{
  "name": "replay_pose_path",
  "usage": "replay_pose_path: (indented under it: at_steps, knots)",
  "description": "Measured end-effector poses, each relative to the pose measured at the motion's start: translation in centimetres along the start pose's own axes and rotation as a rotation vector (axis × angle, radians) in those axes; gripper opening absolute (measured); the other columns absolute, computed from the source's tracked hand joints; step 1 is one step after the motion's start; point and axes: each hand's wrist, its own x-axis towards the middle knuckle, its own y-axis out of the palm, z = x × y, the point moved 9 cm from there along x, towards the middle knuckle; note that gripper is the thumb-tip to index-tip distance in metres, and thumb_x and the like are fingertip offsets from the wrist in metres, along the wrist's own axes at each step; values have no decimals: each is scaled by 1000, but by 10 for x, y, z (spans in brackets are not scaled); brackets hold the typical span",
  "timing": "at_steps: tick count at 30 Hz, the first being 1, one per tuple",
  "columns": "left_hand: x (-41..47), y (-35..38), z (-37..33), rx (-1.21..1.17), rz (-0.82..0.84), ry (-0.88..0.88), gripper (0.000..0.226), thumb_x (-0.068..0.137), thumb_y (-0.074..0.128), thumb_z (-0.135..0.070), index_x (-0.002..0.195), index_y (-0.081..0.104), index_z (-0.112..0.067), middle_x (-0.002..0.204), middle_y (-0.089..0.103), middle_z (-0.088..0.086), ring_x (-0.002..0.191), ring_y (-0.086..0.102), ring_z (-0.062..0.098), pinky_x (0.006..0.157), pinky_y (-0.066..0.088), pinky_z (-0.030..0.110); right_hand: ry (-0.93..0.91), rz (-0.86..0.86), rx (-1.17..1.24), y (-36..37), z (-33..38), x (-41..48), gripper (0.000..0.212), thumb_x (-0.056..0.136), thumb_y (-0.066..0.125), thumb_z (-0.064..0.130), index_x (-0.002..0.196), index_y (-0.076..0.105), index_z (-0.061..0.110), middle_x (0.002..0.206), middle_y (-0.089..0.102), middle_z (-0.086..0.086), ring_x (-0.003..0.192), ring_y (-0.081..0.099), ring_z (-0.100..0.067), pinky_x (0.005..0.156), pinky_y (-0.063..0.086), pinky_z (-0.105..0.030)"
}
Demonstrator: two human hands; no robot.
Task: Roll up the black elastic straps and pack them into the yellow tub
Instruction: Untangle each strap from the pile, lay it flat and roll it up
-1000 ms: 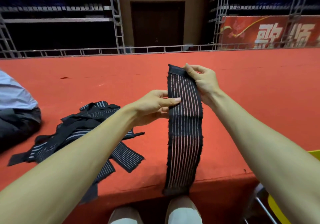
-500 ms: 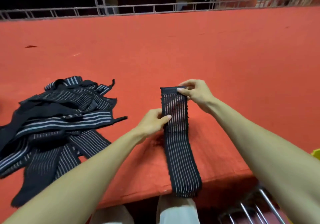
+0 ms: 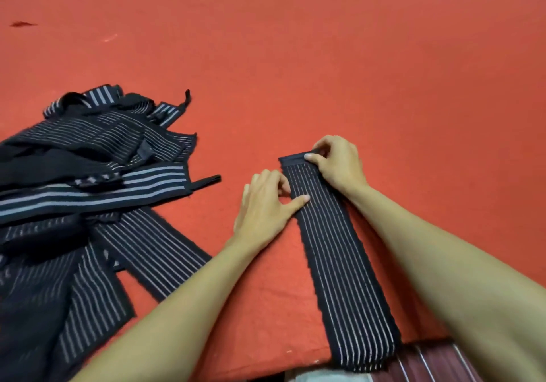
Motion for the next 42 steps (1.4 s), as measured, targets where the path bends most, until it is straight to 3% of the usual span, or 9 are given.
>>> replay_pose_path:
  at_steps: [6,9,12,16,21,26,30,35,42]
  knots:
    - [-12,-6,-5,77,20,62,13,90,61,-31,99,58,-22,100,56,-7,97,50,15,86,37,31,31,-26,2,-8,13,-11,29,86,70,25,112,61,16,117,48,-11,107,54,-25,96,40,-33]
    - [-26,-15,0,8,176,62,21,90,57,-18,111,58,-20,112,61,-4,107,54,14,96,40,31,-37,-38,20,-12,39,-27,25,87,65,15,112,61,15,115,47,-11,109,52,-25,95,37,-30]
    - [-45,-46,14,-74,252,38,23,89,57,-10,110,62,-18,107,63,-3,102,58,11,96,44,29,-145,14,25,-7,75,-45,21,86,64,9,106,64,15,105,56,-10,100,56,-24,85,35,-24]
    - [-71,-130,54,-85,110,-46,21,88,57,-5,99,68,-19,98,66,-8,95,58,7,89,43,21,-299,205,26,21,145,-77,17,86,66,10,103,68,14,91,65,-3,87,58,-20,75,34,-21]
    - [-82,-186,93,-81,-25,-119,26,87,58,-1,90,67,-25,95,66,-10,87,58,4,80,40,8,-335,323,32,49,172,-93,10,89,67,16,98,68,18,82,64,7,81,56,-12,69,31,-15]
    - [-76,-248,135,63,-252,-112,19,91,56,-8,100,67,-22,97,59,-11,93,55,6,88,44,27,-378,375,79,87,226,-95,7,89,66,17,94,71,17,78,64,12,77,56,-8,69,34,-17]
    - [-47,-267,156,242,-294,-83,20,95,54,-16,111,66,-18,111,61,-3,109,54,18,100,40,40,-350,362,133,112,249,-79,7,89,64,18,93,70,18,75,62,16,70,56,-3,72,38,-20]
    - [-7,-255,177,314,-225,-72,34,97,52,-24,129,57,-15,131,56,0,123,48,19,107,31,34,-225,321,292,146,262,-46,9,89,63,15,96,68,18,84,68,8,85,69,-18,88,54,-40]
    - [-18,-220,205,430,-260,-43,34,97,47,-23,127,59,-14,130,59,-3,123,50,15,114,24,33,84,265,448,198,253,-8,28,85,69,27,109,62,15,76,67,7,90,70,-20,93,53,-42]
